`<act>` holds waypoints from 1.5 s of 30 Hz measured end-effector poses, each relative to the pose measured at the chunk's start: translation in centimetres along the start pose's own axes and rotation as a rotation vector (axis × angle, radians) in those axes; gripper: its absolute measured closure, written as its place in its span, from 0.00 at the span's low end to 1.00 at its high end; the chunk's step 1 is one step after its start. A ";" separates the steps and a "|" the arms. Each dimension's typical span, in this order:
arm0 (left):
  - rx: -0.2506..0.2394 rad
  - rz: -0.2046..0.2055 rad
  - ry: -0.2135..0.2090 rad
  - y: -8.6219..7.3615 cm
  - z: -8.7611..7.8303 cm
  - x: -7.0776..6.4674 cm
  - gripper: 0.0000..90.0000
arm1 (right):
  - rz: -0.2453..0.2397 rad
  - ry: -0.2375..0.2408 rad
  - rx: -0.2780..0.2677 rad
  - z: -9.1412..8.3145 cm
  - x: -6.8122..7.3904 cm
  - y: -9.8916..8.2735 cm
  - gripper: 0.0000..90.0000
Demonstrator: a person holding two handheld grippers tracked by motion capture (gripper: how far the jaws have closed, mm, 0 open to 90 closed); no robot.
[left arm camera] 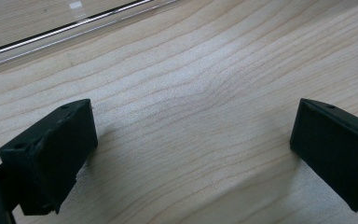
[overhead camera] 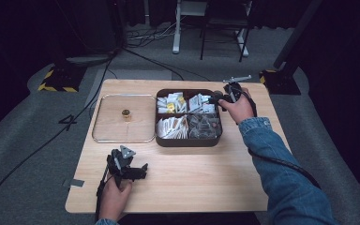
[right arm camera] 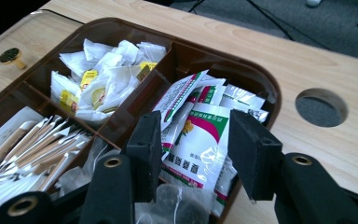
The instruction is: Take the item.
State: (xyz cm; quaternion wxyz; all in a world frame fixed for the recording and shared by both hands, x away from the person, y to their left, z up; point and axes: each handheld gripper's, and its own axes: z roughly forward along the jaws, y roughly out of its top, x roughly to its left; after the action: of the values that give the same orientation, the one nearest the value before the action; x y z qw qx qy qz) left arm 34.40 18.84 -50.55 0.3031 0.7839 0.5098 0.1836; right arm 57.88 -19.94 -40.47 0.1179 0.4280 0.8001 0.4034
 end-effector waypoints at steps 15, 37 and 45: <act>-0.004 -0.003 -0.002 0.1 0.1 0.0 0.01 | 0.030 0.006 0.036 4.2 1.4 0.2 0.65; -0.005 0.001 -0.006 0.1 0.2 0.0 0.01 | 0.066 -0.017 0.069 7.8 2.4 0.9 0.76; -0.004 0.002 -0.006 0.1 0.1 0.0 0.01 | 0.081 -0.001 0.066 8.2 2.9 0.9 0.97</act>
State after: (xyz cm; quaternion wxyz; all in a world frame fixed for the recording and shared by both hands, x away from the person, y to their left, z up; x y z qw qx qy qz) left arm 34.59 18.78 -50.57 0.3061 0.7844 0.5076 0.1828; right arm 61.09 -12.94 -44.64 0.0877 0.4639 0.7949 0.3810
